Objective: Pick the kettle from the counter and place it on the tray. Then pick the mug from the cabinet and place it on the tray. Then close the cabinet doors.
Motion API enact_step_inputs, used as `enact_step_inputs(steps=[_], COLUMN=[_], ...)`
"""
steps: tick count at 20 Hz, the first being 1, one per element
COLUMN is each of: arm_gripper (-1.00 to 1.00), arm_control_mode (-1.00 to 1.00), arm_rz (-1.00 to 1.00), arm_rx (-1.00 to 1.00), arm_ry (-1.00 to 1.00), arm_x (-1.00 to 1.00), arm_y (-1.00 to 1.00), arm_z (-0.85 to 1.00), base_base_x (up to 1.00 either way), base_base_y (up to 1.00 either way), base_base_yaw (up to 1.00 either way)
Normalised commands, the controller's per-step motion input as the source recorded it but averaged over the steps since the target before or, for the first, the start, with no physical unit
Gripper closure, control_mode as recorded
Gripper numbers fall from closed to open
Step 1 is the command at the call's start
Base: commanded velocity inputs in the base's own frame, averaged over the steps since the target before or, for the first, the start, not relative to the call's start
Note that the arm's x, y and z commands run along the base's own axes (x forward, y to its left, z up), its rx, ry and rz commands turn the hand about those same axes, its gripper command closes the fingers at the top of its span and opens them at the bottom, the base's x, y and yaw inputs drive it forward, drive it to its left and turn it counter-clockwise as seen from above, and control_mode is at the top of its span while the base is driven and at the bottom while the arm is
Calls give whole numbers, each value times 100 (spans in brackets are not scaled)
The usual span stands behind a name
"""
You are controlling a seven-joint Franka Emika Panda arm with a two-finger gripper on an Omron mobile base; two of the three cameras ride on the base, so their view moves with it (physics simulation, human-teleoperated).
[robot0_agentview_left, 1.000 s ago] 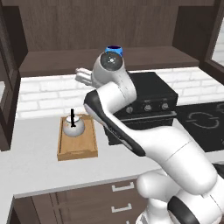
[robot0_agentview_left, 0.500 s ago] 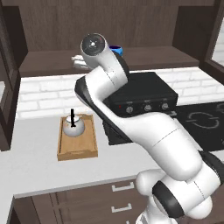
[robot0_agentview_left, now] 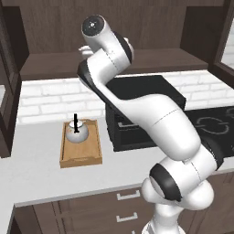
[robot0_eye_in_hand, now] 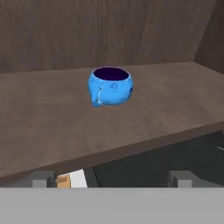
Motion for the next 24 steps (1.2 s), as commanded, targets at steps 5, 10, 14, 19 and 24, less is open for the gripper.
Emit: enact_step_inputs(steps=[5,10,14,19,24], arm_gripper=[-100,-100,-100,-100,-100], arm_control_mode=[-100,-100,-100,-100,-100], arm_rz=[1,0,-4,-6,-7], arm_rx=[0,1,3,1,0], arm_ry=[-2,0,0,0,0], arm_x=[13,8,24,30,27], arm_y=[-17,-12,-11,-6,0], arm_z=[-45,-11,0,0,0], base_base_x=[0,0,0,0,0], base_base_y=[0,0,0,0,0], base_base_yaw=[0,0,0,0,0])
